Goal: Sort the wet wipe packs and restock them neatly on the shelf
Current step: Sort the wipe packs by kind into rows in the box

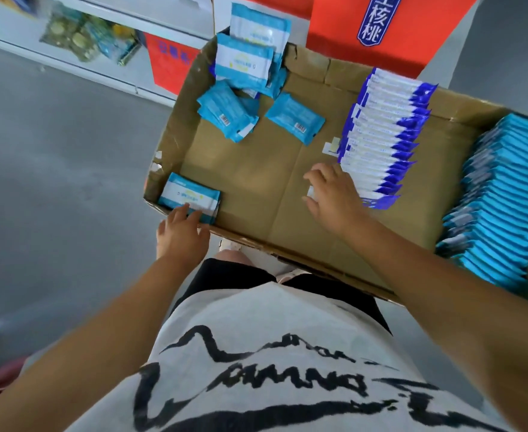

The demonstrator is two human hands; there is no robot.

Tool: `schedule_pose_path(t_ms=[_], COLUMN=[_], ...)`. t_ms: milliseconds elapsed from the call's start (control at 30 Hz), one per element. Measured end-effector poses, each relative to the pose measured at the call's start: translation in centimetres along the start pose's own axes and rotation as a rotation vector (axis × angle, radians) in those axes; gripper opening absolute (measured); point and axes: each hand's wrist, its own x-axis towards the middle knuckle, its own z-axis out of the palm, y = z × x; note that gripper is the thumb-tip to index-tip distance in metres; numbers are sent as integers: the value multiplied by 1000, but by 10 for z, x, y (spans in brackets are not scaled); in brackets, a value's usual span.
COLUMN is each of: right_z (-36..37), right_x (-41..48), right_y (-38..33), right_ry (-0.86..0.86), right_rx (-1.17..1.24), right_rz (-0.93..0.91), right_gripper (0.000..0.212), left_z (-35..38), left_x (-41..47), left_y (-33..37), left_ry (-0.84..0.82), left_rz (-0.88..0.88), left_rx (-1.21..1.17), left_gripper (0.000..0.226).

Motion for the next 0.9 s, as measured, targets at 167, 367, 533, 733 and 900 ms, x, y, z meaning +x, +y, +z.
schedule_pose_path(t_ms=[167,367,533,733,900], right_z=[18,52,88,105,97], right_x=[27,78,117,125,112], right_y=[-59,-135,-169,-183,-181], right_ry=[-181,-310,-498,-550,-450], right_rx=[256,567,595,492,625], right_rz=[116,431,528,553,663], right_gripper=[34,33,67,58,43], left_z=[-20,-63,-80,-84,-85], left_x=[33,91,130,152,162], left_y=[-41,-85,-116,-129,-133], left_ry=[147,137,-47,-121,-150], left_rz=[88,96,175,215,273], left_rx=[-93,-173,-308,-372,-401], left_gripper=[37,35,28,20,15])
